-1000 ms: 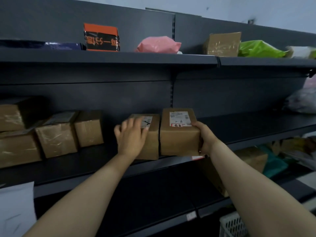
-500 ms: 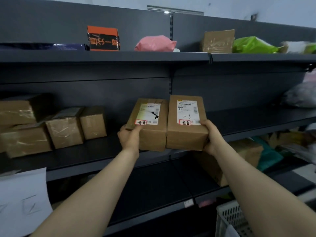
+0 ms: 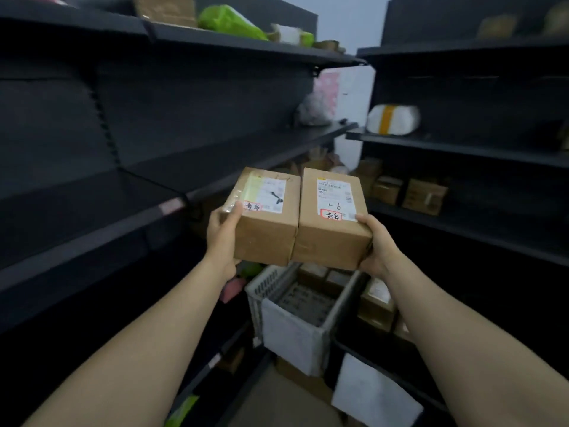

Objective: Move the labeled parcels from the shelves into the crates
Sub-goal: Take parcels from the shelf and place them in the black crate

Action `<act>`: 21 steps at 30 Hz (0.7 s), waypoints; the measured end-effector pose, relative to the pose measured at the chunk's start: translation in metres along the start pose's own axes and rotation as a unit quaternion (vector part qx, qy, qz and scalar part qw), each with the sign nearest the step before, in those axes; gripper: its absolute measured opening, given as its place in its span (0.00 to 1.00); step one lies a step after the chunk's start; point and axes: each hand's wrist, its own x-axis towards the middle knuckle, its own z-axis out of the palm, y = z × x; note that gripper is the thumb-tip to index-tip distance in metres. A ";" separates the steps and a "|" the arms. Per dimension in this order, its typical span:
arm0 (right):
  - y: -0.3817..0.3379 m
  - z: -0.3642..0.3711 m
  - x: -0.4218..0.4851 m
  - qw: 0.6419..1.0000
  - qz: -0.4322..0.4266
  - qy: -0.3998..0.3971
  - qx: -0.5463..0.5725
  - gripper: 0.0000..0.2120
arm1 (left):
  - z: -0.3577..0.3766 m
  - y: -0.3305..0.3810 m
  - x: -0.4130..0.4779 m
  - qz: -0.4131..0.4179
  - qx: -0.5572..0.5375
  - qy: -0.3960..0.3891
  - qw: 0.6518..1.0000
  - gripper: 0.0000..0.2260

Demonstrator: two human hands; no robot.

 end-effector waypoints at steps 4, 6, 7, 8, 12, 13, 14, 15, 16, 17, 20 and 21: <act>-0.014 -0.097 -0.007 0.997 0.005 0.082 -0.008 0.14 | 0.080 -0.054 -0.004 -0.094 0.031 -0.057 0.993 0.16; -0.019 -0.142 -0.007 0.992 0.011 0.124 -0.002 0.13 | 0.122 -0.083 -0.006 -0.152 0.036 -0.090 0.984 0.18; -0.022 -0.164 -0.006 0.989 0.014 0.144 0.001 0.12 | 0.143 -0.096 -0.009 -0.174 0.039 -0.109 0.978 0.18; -0.024 -0.186 -0.005 0.987 0.015 0.163 0.002 0.12 | 0.164 -0.109 -0.010 -0.193 0.044 -0.127 0.972 0.17; -0.029 -0.276 0.009 0.975 0.021 0.221 0.021 0.13 | 0.248 -0.169 -0.012 -0.275 0.089 -0.179 0.940 0.27; -0.029 -0.299 0.013 0.972 0.025 0.234 0.024 0.13 | 0.268 -0.184 -0.013 -0.298 0.104 -0.186 0.930 0.29; -0.030 -0.321 0.017 0.968 0.033 0.247 0.028 0.13 | 0.287 -0.199 -0.015 -0.318 0.118 -0.195 0.920 0.28; -0.030 -0.342 0.021 0.964 0.040 0.260 0.033 0.13 | 0.306 -0.213 -0.018 -0.333 0.127 -0.201 0.913 0.26; -0.030 -0.364 0.025 0.961 0.048 0.270 0.037 0.14 | 0.324 -0.228 -0.021 -0.341 0.132 -0.205 0.908 0.25; -0.028 -0.385 0.029 0.957 0.056 0.281 0.042 0.14 | 0.341 -0.243 -0.025 -0.346 0.136 -0.205 0.905 0.23; -0.013 -0.437 0.040 0.943 0.082 0.315 0.069 0.11 | 0.385 -0.289 -0.038 -0.353 0.157 -0.200 0.900 0.21; -0.004 -0.451 0.045 0.936 0.090 0.327 0.088 0.12 | 0.396 -0.303 -0.042 -0.355 0.163 -0.204 0.898 0.20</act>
